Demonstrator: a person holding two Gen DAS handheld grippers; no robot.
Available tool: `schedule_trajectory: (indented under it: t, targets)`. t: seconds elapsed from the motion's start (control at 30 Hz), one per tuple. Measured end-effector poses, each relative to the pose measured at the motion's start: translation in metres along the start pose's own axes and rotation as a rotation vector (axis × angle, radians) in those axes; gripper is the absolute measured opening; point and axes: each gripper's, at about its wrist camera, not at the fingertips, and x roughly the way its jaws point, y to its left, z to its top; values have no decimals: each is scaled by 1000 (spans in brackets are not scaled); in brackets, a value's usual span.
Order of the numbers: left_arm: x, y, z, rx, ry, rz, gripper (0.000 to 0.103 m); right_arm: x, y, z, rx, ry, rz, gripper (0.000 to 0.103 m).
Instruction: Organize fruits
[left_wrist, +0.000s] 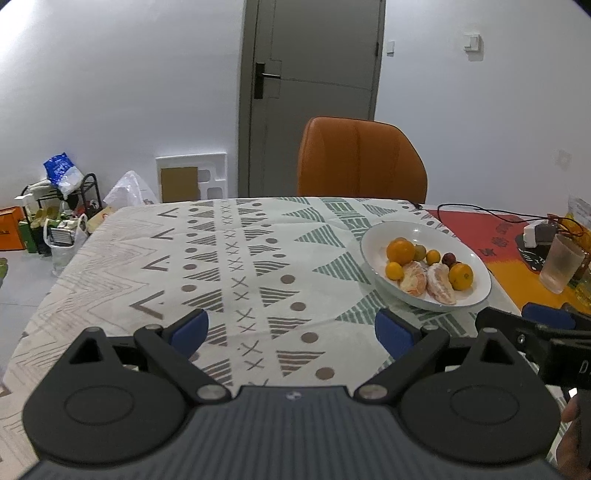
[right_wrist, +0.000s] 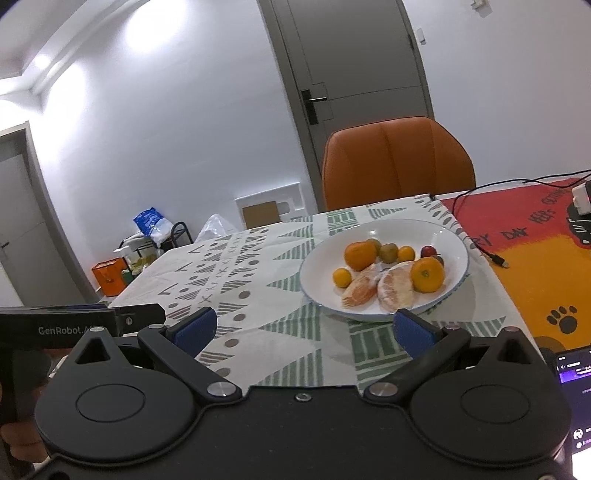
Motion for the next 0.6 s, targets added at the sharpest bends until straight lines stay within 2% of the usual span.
schedule_trajectory:
  t: [0.27, 0.6]
  targets:
    - [-18, 15, -10, -26, -11, 51, 98, -9, 10, -3, -29, 6, 36, 103]
    - [-26, 36, -30, -62, 16, 100, 99, -17, 20, -15, -68, 21, 74, 103]
